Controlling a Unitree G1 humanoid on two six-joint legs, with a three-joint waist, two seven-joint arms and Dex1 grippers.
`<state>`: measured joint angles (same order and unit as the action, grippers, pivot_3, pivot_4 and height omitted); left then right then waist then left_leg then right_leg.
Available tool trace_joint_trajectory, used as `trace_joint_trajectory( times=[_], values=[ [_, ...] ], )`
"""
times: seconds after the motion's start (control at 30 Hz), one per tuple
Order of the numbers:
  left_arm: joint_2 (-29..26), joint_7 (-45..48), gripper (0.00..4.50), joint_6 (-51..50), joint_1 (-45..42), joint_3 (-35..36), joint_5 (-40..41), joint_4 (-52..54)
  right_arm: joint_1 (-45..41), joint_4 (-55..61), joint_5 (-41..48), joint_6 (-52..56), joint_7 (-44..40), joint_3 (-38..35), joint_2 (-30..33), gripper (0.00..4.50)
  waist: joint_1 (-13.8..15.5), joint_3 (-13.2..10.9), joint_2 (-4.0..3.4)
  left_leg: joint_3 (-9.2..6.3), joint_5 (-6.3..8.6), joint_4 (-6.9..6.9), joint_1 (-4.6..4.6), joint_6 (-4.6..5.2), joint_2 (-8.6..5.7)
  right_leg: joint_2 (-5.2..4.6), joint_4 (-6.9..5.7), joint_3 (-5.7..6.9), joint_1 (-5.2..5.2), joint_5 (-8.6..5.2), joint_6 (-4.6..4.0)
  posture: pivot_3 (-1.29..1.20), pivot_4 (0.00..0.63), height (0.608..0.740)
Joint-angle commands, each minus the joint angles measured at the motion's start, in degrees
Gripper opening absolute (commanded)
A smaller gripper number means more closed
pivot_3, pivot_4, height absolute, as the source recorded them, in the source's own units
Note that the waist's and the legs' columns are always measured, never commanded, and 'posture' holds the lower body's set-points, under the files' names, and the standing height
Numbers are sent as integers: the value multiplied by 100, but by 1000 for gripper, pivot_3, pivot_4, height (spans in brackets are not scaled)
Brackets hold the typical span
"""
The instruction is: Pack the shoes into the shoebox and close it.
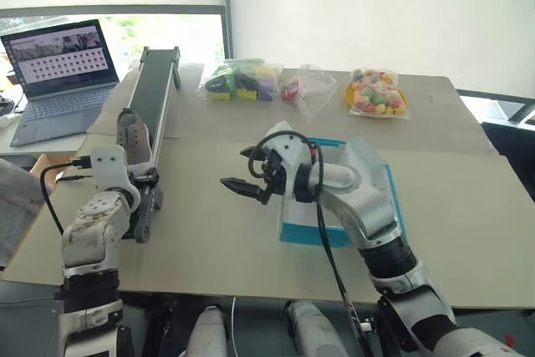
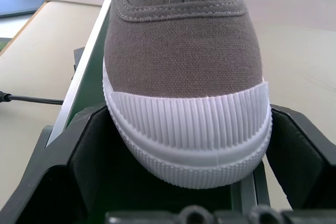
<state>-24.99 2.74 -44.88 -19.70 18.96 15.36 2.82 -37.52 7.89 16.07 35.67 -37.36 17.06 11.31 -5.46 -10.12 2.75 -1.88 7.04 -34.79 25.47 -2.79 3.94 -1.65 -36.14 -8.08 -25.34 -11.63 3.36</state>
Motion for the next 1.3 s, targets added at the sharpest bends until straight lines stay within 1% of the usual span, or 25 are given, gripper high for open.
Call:
trace_joint_trajectory(
  times=[0.03,0.1,0.13,0.2,0.3,0.33,0.4,0.47,0.53,0.57,0.6,0.63,0.7,0.8,0.87,0.9,0.97,1.1,1.23,1.3],
  values=[
    [84,26,4236,-81,-81,29,56,150,-45,280,104,35,51,-171,-41,4482,2,0,0,0,0,-1,-1,0,0,0,0,0,2,0,0,0,150,709],
    [106,36,3784,-100,-82,32,63,176,-81,286,118,39,70,-202,-51,4500,11,0,0,0,0,-2,-3,0,0,-1,1,0,6,0,0,0,150,709],
    [114,36,3445,-105,-92,29,57,180,-97,278,120,39,76,-216,-56,4500,16,0,0,0,0,-1,-3,0,0,-1,1,1,6,0,0,0,150,709],
    [128,32,3149,-107,-98,31,55,202,-105,284,119,46,85,-229,-59,4500,21,0,0,0,0,-1,-3,0,0,-1,1,2,6,0,0,0,150,709],
    [356,-78,3092,146,-256,259,212,235,-118,244,85,39,97,-231,-43,4500,26,0,0,0,0,-1,-2,0,0,-1,2,2,6,0,0,0,150,709],
    [434,-88,3092,404,-305,336,228,288,-120,231,75,41,109,-232,-42,4500,25,0,0,0,0,-1,-1,0,0,-1,2,2,6,0,0,0,150,709],
    [652,32,3092,893,-443,527,468,545,-140,159,45,30,191,-263,-77,4500,22,0,1,-1,0,-2,0,0,0,-1,3,2,5,0,1,0,150,709],
    [829,208,3092,1148,-527,566,732,795,-194,31,41,51,345,-367,-158,4500,23,-1,2,0,0,-1,5,0,0,-1,4,3,0,1,1,0,150,709],
    [1011,489,3092,1096,-520,482,1137,1059,-384,-329,227,411,821,-825,-466,4500,23,-1,2,0,0,-2,8,-1,0,-1,5,2,0,1,2,0,150,709],
    [1115,643,3092,959,-499,419,1424,1209,-537,-615,348,642,1191,-1179,-669,4500,23,-1,2,0,0,-2,8,-1,0,-1,5,2,0,2,2,0,150,709],
    [1203,802,3092,797,-456,336,1716,1368,-701,-913,522,915,1597,-1606,-887,4500,18,-1,2,0,-1,-2,8,0,0,-1,5,2,1,3,4,0,150,709],
    [1281,1001,3092,575,-357,211,2084,1579,-894,-1236,950,1221,2104,-2282,-1180,4500,13,-1,2,0,-1,-3,7,0,0,-1,4,2,3,5,7,0,150,709],
    [1378,1263,3092,218,-158,41,2650,1885,-1187,-1537,1794,1759,2685,-3310,-1570,4500,13,-1,2,-2,-3,-5,7,4,1,-1,3,3,7,10,12,0,150,709],
    [1283,1398,3092,13,30,-158,2870,2039,-1524,-1636,2694,2347,3107,-4133,-1810,4500,2,-2,0,-6,-27,-7,12,41,0,0,6,5,12,7,16,0,150,709],
    [1232,1449,3092,-45,104,-303,2917,2081,-1817,-1692,3648,2677,3502,-4698,-1973,4500,-14,-4,-4,-7,-28,-7,15,45,1,0,10,5,8,2,10,0,150,709],
    [1212,1447,3092,-48,112,-355,2923,2080,-1924,-1697,3992,2847,3652,-4841,-2001,4500,-21,-6,-7,-7,-29,-7,16,45,1,0,9,5,7,2,9,0,150,709],
    [1197,1424,3092,-17,65,-398,2924,2037,-2033,-1553,4377,3028,3851,-4860,-2007,4500,-60,-14,-20,-7,-29,-7,16,46,1,1,10,4,5,1,6,0,150,709],
    [1139,1439,3092,18,-70,-478,2902,1925,-2034,-1308,4730,3167,4133,-4596,-1977,4500,-116,-16,-22,-17,-28,-5,12,46,1,6,10,5,8,-1,2,0,150,709],
    [1080,1534,3092,-11,-135,-575,2916,1873,-1872,-1151,4794,3204,4128,-4163,-1876,4500,-153,-16,-23,-17,-28,-7,15,46,0,5,15,5,8,0,3,0,150,709],
    [1092,1541,3092,1,-163,-614,2919,1876,-1751,-1123,4587,3184,4072,-3864,-1775,4500,-152,-16,-23,-17,-28,-6,15,46,0,5,15,5,8,0,3,0,150,709]
  ],
)
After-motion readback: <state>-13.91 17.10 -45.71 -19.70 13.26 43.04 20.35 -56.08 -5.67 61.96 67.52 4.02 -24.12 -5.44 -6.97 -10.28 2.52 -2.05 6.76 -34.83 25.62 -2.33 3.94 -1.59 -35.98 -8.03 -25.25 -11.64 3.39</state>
